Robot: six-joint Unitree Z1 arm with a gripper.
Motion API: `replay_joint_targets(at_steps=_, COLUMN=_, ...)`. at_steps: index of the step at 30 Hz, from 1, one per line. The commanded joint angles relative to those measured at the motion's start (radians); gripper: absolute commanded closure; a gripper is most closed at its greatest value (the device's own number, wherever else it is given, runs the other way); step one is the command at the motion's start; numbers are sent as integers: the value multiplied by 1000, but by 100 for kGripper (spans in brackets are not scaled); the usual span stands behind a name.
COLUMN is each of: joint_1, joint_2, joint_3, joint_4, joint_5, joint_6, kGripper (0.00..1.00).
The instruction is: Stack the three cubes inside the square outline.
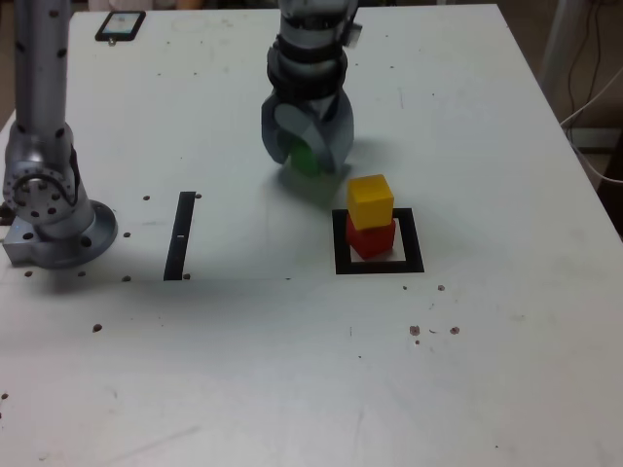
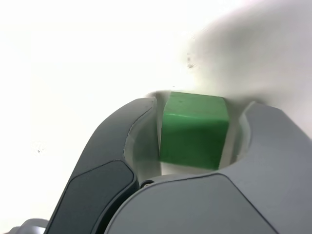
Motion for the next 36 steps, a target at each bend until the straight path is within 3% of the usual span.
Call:
replay_joint_targets(at_steps=1, joint_1=1, joint_2=-23, joint_3=1, joint_4=-4, joint_5=2, joint_6=3, kGripper=71)
replay_joint_targets(at_steps=7, joint_1=-1, joint_2=-28, joint_3=-2, joint_4=-9, joint_5=-3, joint_6=6, kGripper=81)
replay_joint_targets(at_steps=24, joint_1=-4, joint_2=-39, joint_3=-10, joint_4=-5, joint_5=-11, joint_6=7, kGripper=94)
replay_joint_targets(at_steps=29, joint_1=-38, joint_2=-106, joint_3=-77, joint_4=70, joint_5=-35, joint_6=-2, kGripper=94)
replay_joint_targets(at_steps=33, joint_1=-90, joint_2=-147, joint_3=-181, joint_4=183, joint_5=-50, joint_6=-34, kGripper=94)
replay_joint_targets(at_steps=36, joint_1=-147, joint_2=-157, joint_3=-282, joint_4=287, joint_5=-40, joint_6=-83, kGripper=94)
